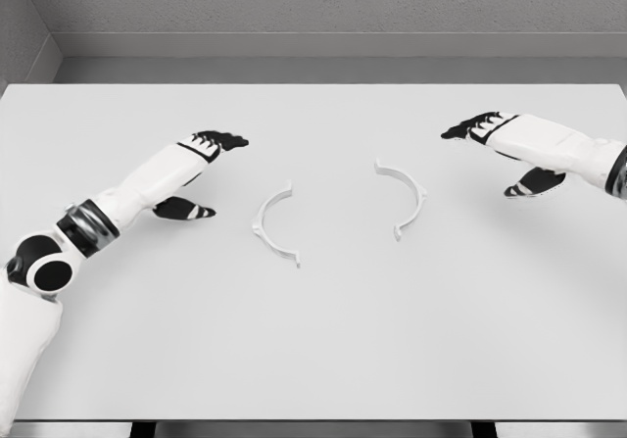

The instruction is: Assemble PVC drainage pipe clamps

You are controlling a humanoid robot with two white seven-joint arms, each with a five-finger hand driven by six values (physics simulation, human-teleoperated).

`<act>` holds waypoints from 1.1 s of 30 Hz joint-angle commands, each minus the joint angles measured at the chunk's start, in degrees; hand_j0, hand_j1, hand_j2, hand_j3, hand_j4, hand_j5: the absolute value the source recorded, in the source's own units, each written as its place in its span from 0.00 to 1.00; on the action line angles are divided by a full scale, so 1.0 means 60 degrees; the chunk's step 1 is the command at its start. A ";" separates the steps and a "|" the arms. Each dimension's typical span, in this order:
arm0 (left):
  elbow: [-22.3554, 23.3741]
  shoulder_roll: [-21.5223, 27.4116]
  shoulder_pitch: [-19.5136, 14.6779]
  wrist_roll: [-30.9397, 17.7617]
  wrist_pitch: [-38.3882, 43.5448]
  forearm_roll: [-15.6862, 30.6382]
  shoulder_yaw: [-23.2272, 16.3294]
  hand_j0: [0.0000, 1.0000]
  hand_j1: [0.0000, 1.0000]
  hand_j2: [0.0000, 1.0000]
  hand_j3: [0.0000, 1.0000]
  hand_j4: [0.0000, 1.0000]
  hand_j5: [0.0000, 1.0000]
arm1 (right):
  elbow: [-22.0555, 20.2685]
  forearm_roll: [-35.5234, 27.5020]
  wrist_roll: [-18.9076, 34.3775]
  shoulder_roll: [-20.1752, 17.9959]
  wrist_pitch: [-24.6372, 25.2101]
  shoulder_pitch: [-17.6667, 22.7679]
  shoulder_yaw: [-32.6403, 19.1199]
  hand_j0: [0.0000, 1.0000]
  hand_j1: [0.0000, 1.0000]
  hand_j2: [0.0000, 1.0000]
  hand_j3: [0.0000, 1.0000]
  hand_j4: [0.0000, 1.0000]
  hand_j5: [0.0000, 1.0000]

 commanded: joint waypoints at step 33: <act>-0.1075 -0.0989 0.0645 0.0035 0.1410 -0.0796 -0.0595 1.00 1.00 1.00 1.00 1.00 1.00 | 0.3864 0.1726 -0.0458 0.2709 0.0042 -0.2549 0.2551 1.00 1.00 1.00 1.00 1.00 1.00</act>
